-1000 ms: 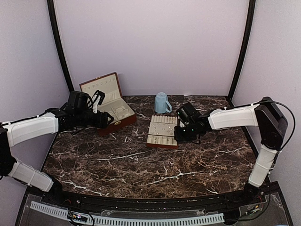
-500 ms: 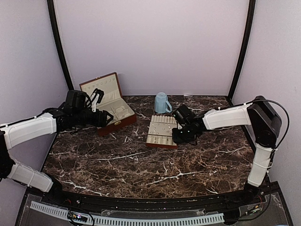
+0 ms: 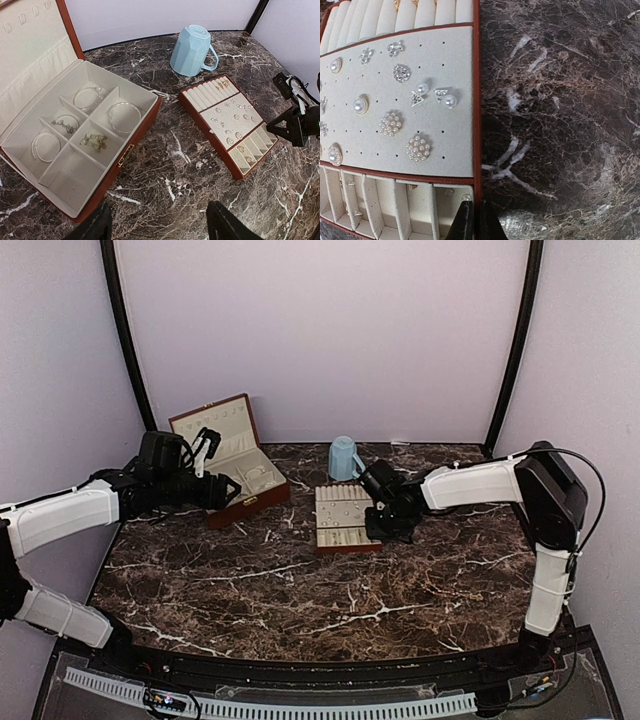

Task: Organize the mixed jewelry
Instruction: Move to the center of the board in the compartment layer.

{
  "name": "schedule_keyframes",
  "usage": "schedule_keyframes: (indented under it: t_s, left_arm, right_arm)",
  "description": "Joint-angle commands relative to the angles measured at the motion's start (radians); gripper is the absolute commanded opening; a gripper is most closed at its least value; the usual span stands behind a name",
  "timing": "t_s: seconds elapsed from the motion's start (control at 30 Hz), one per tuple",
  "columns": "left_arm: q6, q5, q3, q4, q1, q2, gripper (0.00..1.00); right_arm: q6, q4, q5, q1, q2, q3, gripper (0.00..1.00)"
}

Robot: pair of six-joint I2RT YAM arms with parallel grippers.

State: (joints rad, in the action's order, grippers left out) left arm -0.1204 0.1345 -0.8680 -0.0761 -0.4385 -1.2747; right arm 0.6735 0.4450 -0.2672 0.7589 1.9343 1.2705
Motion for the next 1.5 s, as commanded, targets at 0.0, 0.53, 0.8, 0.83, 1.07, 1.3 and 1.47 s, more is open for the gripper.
schedule_keyframes:
  t_s: [0.0, 0.53, 0.8, 0.83, 1.07, 1.3, 1.47]
  left_arm:
    - [0.002, 0.005, -0.020, 0.003, 0.003, 0.035, 0.67]
    - [0.014, 0.001, -0.042, -0.005, 0.004, -0.013, 0.67]
    - [0.076, 0.087, -0.131, -0.051, 0.062, -0.170, 0.65]
    - [0.084, 0.088, -0.138, -0.053, 0.064, -0.183, 0.64]
    - [0.146, 0.100, -0.263, -0.088, 0.065, -0.340, 0.62]
    - [0.224, 0.083, -0.410, -0.164, 0.064, -0.524, 0.57]
    - [0.253, 0.096, -0.462, -0.175, 0.056, -0.593, 0.54]
  right_arm:
    - [0.024, 0.031, -0.072, -0.019, 0.007, 0.019, 0.03]
    - [-0.006, 0.021, -0.116, -0.162, -0.129, -0.134, 0.01]
    - [-0.019, -0.016, -0.109, -0.227, -0.203, -0.218, 0.01]
    - [-0.021, -0.025, -0.101, -0.232, -0.211, -0.226, 0.02]
    - [-0.032, -0.094, -0.034, -0.243, -0.250, -0.277, 0.18]
    - [-0.044, -0.136, 0.001, -0.244, -0.318, -0.328, 0.38]
    - [-0.049, -0.146, 0.015, -0.245, -0.382, -0.356, 0.44]
